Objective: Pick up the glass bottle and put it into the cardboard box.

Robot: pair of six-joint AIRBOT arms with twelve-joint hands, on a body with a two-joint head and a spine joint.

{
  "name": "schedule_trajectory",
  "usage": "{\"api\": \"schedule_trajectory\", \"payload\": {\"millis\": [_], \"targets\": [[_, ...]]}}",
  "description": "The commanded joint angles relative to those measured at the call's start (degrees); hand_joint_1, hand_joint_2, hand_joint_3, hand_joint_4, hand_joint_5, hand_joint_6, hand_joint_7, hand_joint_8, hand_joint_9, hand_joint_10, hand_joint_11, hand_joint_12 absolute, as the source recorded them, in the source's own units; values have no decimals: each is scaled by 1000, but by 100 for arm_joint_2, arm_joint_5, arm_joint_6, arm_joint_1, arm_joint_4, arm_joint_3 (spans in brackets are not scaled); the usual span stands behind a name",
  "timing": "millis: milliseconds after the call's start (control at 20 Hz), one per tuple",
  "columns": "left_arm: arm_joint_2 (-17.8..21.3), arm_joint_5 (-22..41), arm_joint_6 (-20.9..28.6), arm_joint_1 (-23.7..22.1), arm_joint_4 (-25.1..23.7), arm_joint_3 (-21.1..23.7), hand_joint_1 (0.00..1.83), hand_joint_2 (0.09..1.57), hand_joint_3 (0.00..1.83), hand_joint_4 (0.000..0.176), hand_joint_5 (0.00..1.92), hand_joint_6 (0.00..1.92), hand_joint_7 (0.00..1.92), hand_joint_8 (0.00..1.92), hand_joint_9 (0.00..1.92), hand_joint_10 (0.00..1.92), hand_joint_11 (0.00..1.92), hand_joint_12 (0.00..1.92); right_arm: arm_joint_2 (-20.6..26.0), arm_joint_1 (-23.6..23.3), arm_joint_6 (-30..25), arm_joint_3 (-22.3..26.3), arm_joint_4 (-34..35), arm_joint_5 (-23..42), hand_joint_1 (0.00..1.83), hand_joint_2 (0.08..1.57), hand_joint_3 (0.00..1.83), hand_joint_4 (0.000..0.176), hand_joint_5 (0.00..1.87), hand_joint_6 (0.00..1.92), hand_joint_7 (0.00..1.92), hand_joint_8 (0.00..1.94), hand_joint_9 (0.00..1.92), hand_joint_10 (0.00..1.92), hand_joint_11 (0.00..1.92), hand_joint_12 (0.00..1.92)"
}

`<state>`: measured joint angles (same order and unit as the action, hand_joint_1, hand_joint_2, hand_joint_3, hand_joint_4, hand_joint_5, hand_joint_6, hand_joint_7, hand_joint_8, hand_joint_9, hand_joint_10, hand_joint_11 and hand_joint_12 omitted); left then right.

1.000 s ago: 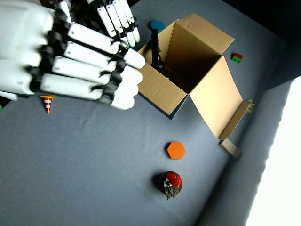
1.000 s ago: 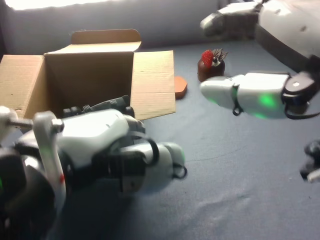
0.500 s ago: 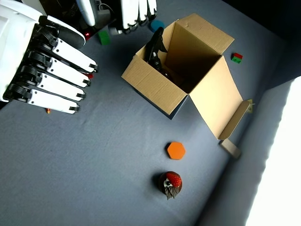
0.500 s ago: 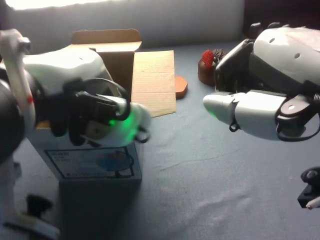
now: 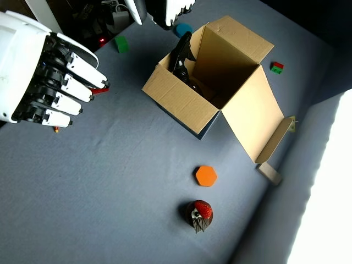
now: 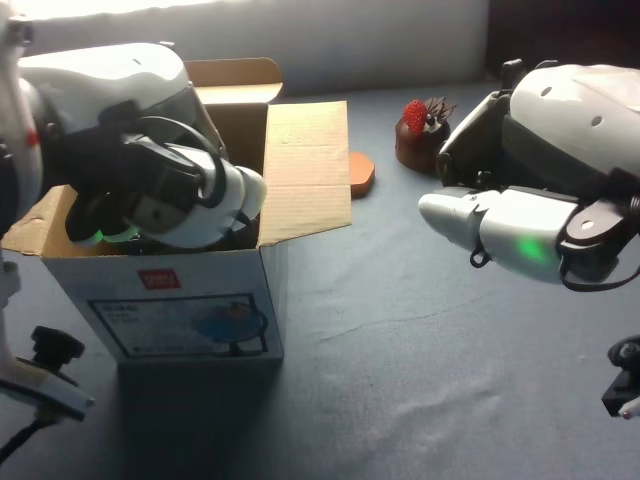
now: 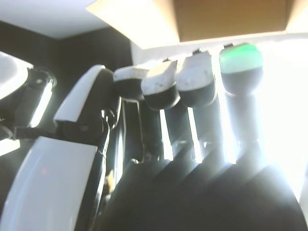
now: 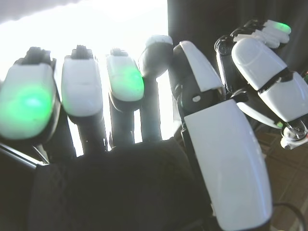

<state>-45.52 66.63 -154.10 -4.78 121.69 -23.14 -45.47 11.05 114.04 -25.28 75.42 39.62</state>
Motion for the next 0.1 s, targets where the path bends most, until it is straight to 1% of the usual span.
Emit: {"api": "schedule_trajectory", "payload": {"millis": [0, 50], "targets": [[43, -143, 17, -56, -470, 37, 716, 1453, 2, 0, 1018, 1921, 1089, 1921, 1138, 1921, 1064, 1921, 27, -37, -53, 6, -359, 190, 896, 1361, 85, 0, 1170, 1921, 1346, 1941, 1446, 1921, 1498, 1921], [79, -110, 18, -58, -470, 73, 728, 1449, 0, 0, 1020, 1921, 1088, 1921, 1136, 1921, 1062, 1921, 28, -39, -54, 4, -366, 172, 898, 1351, 106, 137, 1202, 1921, 1354, 1941, 1455, 1921, 1510, 1921]]}}
